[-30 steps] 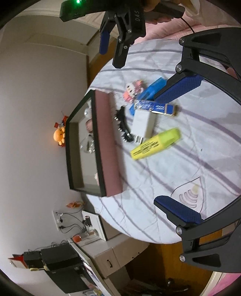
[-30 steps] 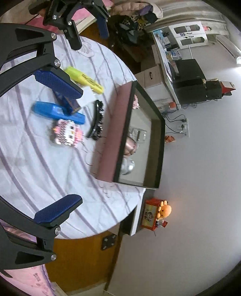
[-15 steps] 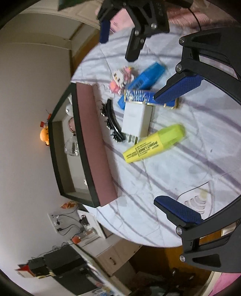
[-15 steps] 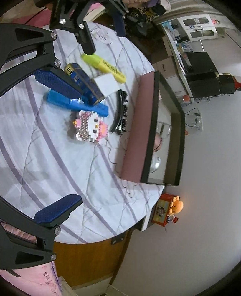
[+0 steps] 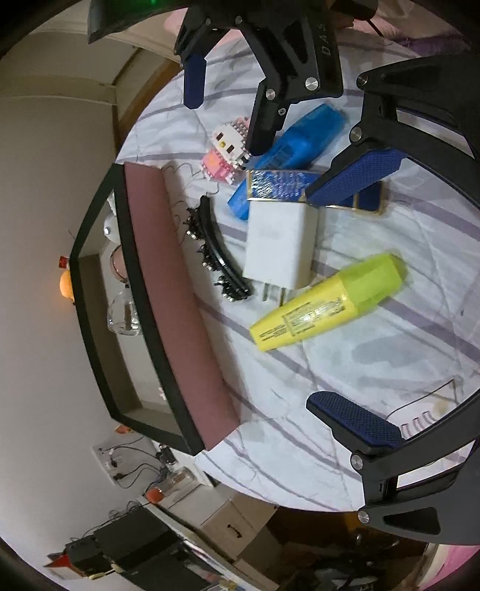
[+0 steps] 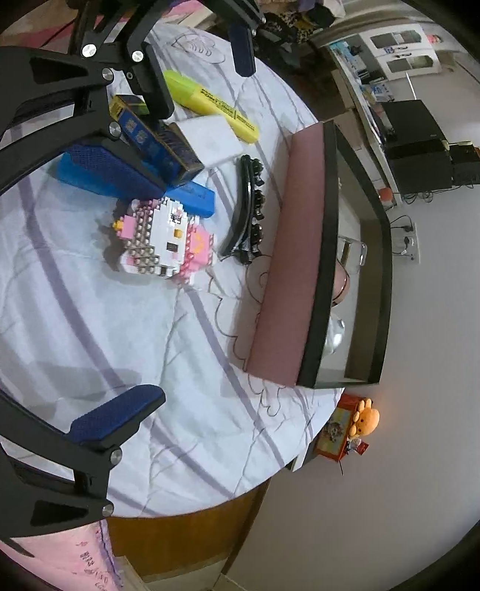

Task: Organize rigid objects

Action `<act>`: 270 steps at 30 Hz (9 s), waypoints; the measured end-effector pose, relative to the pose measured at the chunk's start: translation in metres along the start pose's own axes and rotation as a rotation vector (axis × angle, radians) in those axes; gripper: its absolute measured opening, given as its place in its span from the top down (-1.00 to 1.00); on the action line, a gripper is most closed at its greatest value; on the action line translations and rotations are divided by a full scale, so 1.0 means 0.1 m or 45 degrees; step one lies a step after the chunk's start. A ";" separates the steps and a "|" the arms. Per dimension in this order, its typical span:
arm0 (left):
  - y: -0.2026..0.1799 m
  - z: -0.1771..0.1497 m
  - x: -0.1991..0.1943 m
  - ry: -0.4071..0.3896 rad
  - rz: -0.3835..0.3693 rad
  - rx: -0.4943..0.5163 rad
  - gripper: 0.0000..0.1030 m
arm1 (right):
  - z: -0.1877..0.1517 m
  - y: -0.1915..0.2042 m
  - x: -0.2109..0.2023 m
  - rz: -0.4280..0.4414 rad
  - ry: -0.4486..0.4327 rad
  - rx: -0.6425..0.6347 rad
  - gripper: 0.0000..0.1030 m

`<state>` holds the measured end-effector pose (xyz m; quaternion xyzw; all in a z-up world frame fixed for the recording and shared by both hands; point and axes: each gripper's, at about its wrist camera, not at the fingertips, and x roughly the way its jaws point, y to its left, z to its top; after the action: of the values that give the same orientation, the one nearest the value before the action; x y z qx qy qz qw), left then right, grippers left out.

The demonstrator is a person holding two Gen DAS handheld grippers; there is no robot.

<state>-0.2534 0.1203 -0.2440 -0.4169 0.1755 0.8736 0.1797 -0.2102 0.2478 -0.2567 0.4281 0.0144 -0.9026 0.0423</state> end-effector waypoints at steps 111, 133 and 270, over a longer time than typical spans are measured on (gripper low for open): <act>0.61 0.52 -0.29 -0.157 -0.294 -0.205 -0.16 | 0.63 0.09 -0.45 0.227 -0.190 -0.067 0.07; 0.85 1.42 0.90 0.091 -0.278 -0.161 -0.16 | 1.61 -0.20 0.86 0.093 0.044 -0.067 0.07; 0.75 -0.28 0.20 0.155 0.102 -0.370 -0.84 | -0.33 0.50 -0.26 -0.041 -0.039 0.033 -1.00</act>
<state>-0.2808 0.0456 -0.2647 -0.4834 0.0744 0.8693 0.0716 -0.1635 0.2018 -0.2571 0.4143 0.0090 -0.9098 0.0224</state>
